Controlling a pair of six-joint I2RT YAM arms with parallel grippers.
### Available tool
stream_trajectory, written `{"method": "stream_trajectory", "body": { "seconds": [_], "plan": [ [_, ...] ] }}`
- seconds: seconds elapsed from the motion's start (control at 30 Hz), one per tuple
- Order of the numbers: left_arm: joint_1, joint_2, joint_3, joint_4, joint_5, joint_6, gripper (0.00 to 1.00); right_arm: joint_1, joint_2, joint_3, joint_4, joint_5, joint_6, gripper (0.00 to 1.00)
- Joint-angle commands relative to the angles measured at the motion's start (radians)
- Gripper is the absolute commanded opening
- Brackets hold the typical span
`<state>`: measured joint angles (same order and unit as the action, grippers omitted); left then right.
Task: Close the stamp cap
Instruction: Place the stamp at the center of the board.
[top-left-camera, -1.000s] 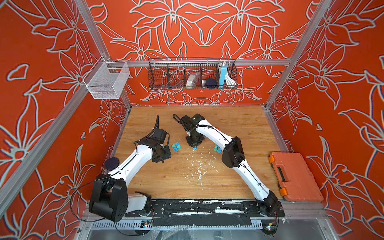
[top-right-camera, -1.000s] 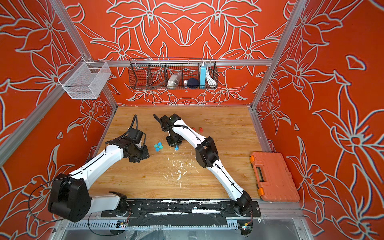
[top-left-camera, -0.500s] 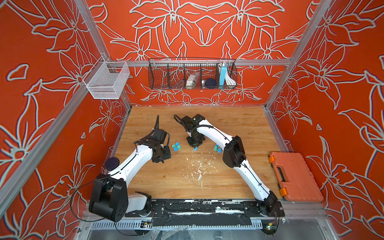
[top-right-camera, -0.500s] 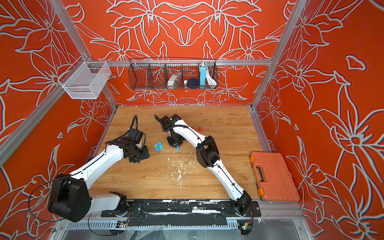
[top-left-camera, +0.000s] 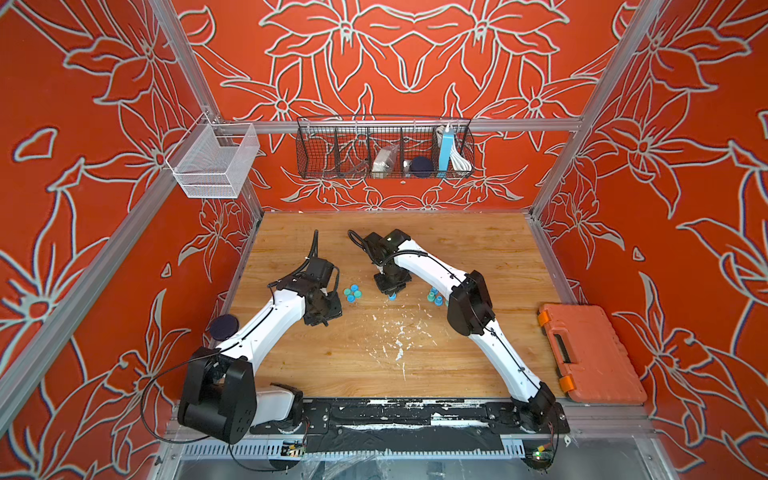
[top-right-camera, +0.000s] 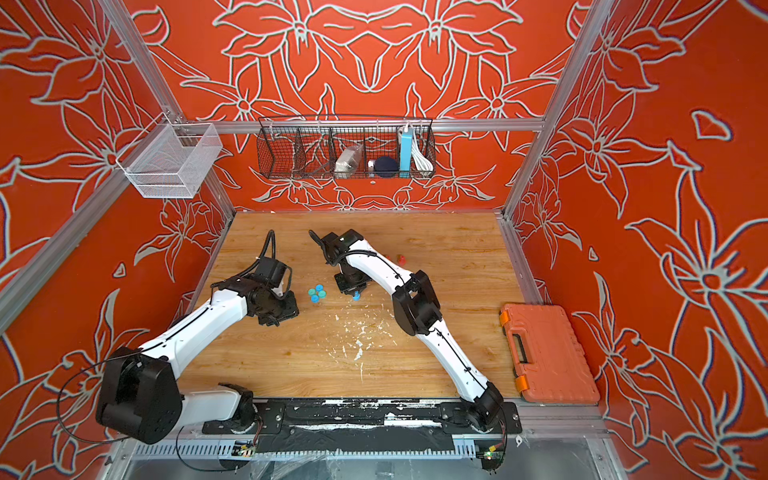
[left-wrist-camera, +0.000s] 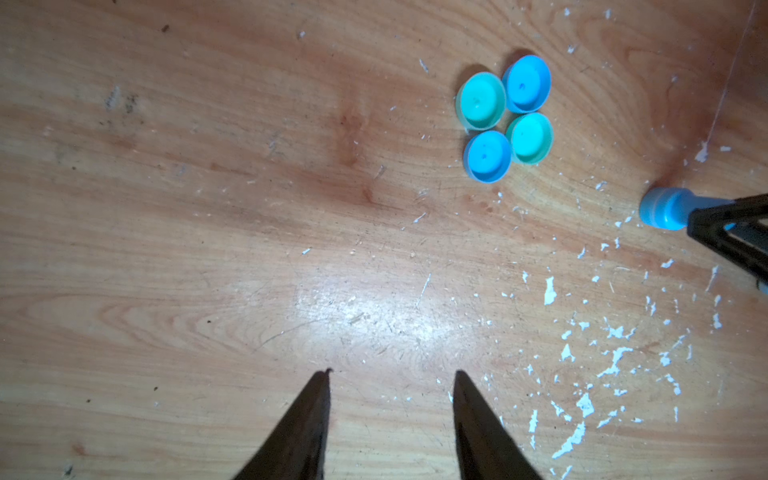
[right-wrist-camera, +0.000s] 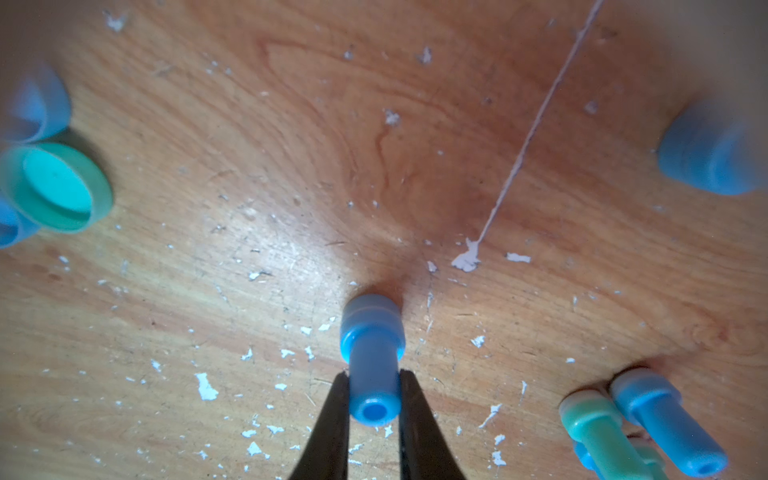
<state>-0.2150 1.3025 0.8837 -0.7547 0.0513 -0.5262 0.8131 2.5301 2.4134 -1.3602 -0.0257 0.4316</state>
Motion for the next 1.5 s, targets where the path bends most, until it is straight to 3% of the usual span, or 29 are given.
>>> {"method": "stream_trajectory", "body": {
  "seconds": [0.0,0.2,0.67,0.83,1.23,1.47],
  "plan": [
    [0.008,0.002,0.019,-0.018,0.004,0.008,0.49,0.008,0.018,-0.070,0.000,0.054,0.033,0.07],
    [0.008,-0.002,0.015,-0.020,-0.001,0.008,0.49,-0.012,0.001,-0.132,0.026,0.093,0.033,0.07],
    [0.008,0.004,0.011,-0.012,0.001,0.006,0.49,-0.176,-0.070,-0.238,0.074,0.139,-0.022,0.06],
    [0.009,0.005,0.011,-0.013,-0.001,0.003,0.49,-0.227,-0.044,-0.188,0.076,0.136,-0.049,0.06],
    [0.009,-0.005,0.013,-0.032,-0.010,-0.003,0.49,-0.270,0.127,0.116,-0.013,0.114,-0.082,0.06],
    [0.008,-0.001,0.015,-0.028,-0.011,-0.007,0.49,-0.269,0.107,0.072,0.005,0.095,-0.078,0.06]
  ]
}}
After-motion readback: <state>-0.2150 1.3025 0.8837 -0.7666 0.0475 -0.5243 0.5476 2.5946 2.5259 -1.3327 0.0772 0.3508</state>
